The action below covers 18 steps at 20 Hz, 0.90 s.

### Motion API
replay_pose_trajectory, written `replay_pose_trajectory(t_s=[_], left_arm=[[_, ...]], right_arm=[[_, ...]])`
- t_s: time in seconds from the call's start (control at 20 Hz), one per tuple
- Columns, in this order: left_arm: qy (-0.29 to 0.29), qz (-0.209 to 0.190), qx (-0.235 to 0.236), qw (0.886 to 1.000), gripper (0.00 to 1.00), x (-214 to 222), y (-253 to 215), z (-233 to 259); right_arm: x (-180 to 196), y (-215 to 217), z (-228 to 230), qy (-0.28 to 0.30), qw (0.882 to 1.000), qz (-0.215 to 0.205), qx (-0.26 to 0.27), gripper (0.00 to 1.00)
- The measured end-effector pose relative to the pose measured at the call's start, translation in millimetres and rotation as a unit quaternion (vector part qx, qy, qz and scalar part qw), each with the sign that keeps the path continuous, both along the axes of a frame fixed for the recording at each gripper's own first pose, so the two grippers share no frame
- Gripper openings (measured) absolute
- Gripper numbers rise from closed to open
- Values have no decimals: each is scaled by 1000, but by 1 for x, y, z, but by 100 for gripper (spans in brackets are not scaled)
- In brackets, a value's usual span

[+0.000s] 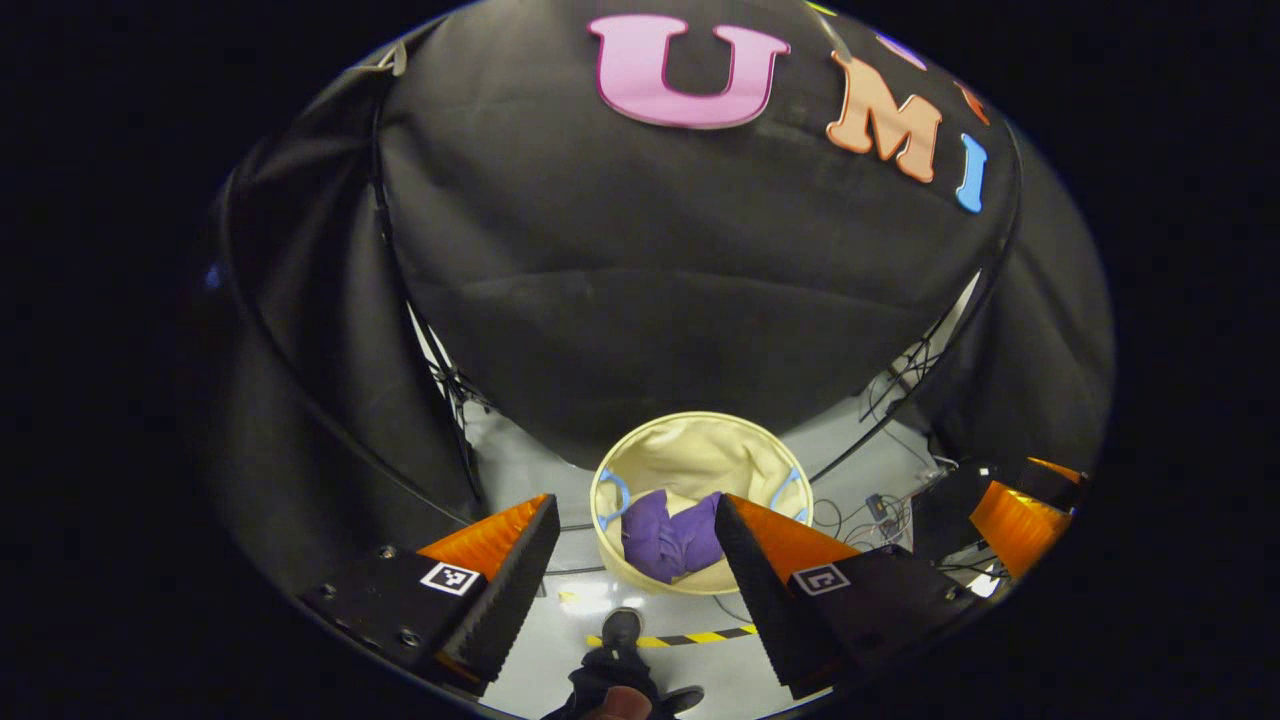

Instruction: Grasp the clothes on the hanger with both hands and then place them into the laundry hamper below.

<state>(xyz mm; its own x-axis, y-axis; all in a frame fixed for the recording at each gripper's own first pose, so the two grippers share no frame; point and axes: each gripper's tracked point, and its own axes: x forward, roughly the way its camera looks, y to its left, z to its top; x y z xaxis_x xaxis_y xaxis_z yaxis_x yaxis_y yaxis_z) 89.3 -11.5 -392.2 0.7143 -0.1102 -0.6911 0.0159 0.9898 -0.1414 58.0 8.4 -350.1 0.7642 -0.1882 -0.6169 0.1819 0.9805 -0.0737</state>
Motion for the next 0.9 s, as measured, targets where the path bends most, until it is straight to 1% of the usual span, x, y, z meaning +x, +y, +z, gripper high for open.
replay_pose_trajectory(t_s=[0.15, 0.2, 0.3, 0.35, 0.4, 0.45, 0.5, 0.6, 0.7, 0.8, 0.85, 0.9], left_arm=[[-37, 12, 4, 999, 100, -19, -2, 41], [-49, 17, 3, 999, 98, -21, -2, 54], [-70, 22, 3, 997, 98, -21, -3, 78], [-83, 24, 6, 996, 94, -21, 1, 93], [-96, 26, 8, 995, 98, -21, 5, 107], [-110, 27, 12, 993, 94, -22, 12, 122], [-120, 33, 22, 992, 97, -21, 20, 135], [-132, 39, 42, 990, 97, -24, 34, 153], [-145, 32, 45, 988, 96, -23, 32, 174], [-140, 29, 49, 989, 96, -29, 34, 184], [-144, 25, 54, 988, 93, -34, 34, 192], [-158, 22, 58, 985, 97, -35, 33, 206]], right_arm=[[-11, 7, 44, -32, 999, 15, -4, 100], [-15, 12, 55, -41, 999, 20, -7, 100], [-21, 15, 78, -54, 998, 28, -12, 100], [-23, 18, 89, -62, 998, 30, -12, 100], [-22, 22, 99, -70, 997, 32, -11, 100], [-20, 23, 107, -78, 996, 34, -12, 100], [-19, 22, 115, -83, 996, 32, -15, 100], [-17, 21, 130, -97, 995, 29, -16, 100], [-13, 16, 144, -110, 993, 23, -17, 100], [-14, 14, 159, -121, 992, 17, -14, 100], [-11, 13, 171, -136, 991, 15, -11, 100], [-11, 13, 184, -146, 989, 15, -10, 100]])
